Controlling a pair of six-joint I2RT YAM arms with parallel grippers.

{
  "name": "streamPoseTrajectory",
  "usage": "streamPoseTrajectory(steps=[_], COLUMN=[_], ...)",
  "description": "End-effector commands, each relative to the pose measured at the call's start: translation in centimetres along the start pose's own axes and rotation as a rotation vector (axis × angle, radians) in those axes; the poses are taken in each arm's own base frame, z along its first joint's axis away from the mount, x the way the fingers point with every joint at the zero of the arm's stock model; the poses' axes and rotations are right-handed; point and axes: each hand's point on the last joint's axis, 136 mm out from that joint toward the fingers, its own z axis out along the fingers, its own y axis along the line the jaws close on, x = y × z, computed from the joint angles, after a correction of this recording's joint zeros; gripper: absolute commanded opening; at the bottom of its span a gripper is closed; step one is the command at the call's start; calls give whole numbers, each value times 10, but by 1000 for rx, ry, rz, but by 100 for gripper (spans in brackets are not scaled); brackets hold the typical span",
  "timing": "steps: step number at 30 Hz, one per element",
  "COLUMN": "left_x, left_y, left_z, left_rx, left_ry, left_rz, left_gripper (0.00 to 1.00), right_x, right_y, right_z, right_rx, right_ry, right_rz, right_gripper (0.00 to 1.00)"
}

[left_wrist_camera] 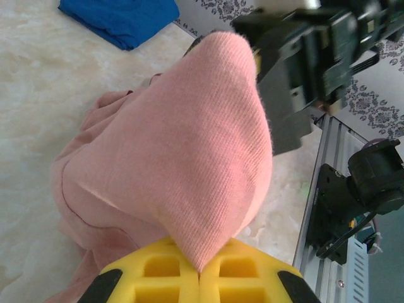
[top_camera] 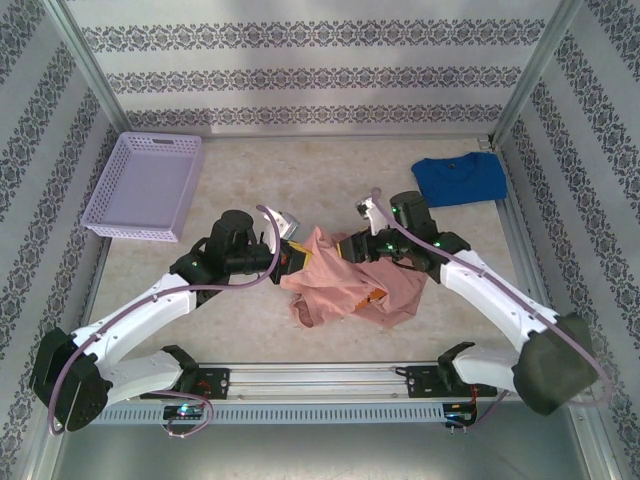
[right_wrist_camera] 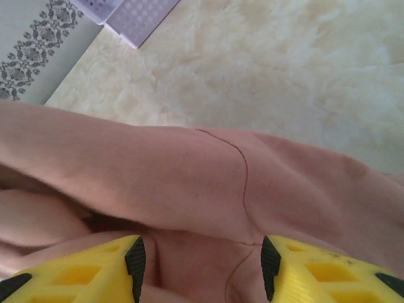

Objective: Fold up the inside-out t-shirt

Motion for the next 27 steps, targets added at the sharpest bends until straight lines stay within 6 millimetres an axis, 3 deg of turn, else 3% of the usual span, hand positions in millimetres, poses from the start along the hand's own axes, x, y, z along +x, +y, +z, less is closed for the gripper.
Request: streamPoseTrajectory(steps=[1,6,8,9,11,13,17,21,27], left_x=[-15,-14,-13,-12,-9,-7,4,16,20], left_y=[-7,-1,-1,0,5,14,53,81,90], left_z=[-5,-4,-4,-4,-4,-6,-14,-16,-8], left_rx=[27,-6,-6,-11,-36,-91,-314,-464,-501], left_ry=[-58,-54,-52,-51,-49,-51,-44,22,133], left_rz=[74,69,67,64,57,47,-3,-31,-91], left_gripper=[0,0,0,0,0,0,0,4,30], right_x=[-13,-2,0,0,-3,-8,-15,-18,-23], right_y=[20,43,47,47,45,37,26,30,33], right_z=[12,32,41,45,46,39,11,-13,-29], right_rx=[-120,-264,-277,-278,-264,-209,-141,-99,-32], right_ry=[-38,-13,-8,-1,-4,-25,-83,-126,-158], right_rz=[-86,-108,-114,-114,-115,-123,-118,-141,-127], right_gripper=[58,64,62,56,33,14,0,0,0])
